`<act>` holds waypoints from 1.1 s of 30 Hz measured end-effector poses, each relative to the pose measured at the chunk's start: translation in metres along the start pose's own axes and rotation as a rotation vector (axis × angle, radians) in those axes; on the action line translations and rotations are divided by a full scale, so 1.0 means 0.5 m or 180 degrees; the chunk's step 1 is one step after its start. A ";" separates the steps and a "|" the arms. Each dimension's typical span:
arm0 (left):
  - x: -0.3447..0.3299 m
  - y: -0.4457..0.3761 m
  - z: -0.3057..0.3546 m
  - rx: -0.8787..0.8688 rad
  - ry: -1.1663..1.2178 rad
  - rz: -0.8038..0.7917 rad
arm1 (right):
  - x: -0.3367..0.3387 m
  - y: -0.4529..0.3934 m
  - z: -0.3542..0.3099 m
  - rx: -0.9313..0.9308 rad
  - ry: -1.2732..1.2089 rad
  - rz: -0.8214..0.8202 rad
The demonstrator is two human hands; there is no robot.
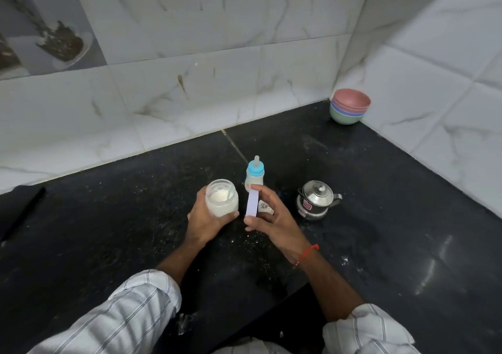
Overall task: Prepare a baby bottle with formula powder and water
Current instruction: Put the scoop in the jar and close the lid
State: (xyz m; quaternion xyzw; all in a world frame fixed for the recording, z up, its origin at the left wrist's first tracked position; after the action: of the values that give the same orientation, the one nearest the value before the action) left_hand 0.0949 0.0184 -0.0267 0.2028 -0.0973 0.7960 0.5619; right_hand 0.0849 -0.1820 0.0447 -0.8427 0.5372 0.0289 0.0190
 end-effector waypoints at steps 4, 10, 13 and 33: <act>0.025 0.037 0.022 -0.0471 0.0224 0.0306 | 0.009 0.007 0.015 -0.0197 -0.0679 0.0045; 0.029 0.106 0.075 -0.1150 -0.0225 0.0021 | -0.008 -0.012 -0.024 0.0058 0.0385 -0.0246; 0.035 0.132 0.103 -0.1251 -0.0429 -0.0064 | -0.032 -0.020 -0.055 0.0206 0.1119 -0.0693; 0.056 0.179 0.183 -0.1234 -0.0571 -0.0064 | -0.051 -0.005 -0.173 0.1121 0.2375 -0.1412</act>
State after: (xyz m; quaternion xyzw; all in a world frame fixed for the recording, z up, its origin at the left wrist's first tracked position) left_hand 0.0227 -0.0240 0.0740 0.1620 -0.2962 0.7355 0.5874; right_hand 0.0787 -0.1633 0.1325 -0.8740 0.3110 -0.3724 -0.0270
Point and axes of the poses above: each hand's wrist, its own y-axis away from the middle knuckle, its own x-axis out of the back of the hand, z = x × y, the point moved 10 cm from there along -y, towards the middle knuckle, and after that the axes turned 2 degrees about x, right-handed, at the moved point
